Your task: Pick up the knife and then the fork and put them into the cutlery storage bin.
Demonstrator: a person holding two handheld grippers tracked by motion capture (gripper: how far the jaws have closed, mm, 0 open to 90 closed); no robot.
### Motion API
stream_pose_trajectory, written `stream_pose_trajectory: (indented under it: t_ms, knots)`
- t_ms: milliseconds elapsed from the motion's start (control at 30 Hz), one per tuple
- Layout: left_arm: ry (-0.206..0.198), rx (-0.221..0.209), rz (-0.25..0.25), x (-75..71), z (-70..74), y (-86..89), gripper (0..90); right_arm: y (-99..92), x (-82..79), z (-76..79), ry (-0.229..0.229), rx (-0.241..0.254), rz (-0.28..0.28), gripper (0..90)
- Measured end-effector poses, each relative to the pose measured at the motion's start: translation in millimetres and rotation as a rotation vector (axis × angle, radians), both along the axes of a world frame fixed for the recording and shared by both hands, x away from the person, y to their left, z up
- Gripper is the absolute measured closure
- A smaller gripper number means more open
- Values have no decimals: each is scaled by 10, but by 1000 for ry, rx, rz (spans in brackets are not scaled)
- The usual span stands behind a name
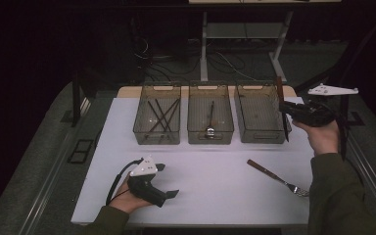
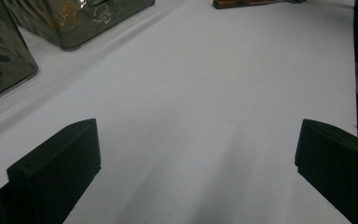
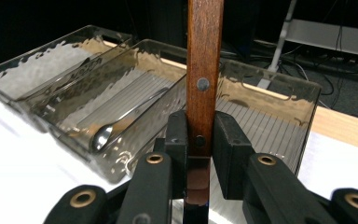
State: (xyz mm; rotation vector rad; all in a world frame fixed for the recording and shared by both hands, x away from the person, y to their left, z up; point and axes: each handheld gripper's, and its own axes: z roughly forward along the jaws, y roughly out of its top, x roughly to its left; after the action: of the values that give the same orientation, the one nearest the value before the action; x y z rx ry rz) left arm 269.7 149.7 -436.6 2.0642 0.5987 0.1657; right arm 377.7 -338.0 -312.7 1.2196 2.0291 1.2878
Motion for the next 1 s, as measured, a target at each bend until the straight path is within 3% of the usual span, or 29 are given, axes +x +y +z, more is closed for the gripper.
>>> stream_pose_trajectory:
  t_ms: [233, 567, 667, 1000]
  knots:
    - [1, -9, 2, -1, -2, -1, 0, 55, 190, 57, -8, -6, -32, 766]
    - [-3, 1, -5, 0, 5, -1, 0, 153, 546, 81, 4, -86, -86, 767]
    - [0, 0, -8, -5, 7, -2, 0, 168, 658, 21, 23, -95, -97, 766]
    - [1, -5, -10, -5, 8, 0, 0, 188, 909, -336, 151, -139, -131, 767]
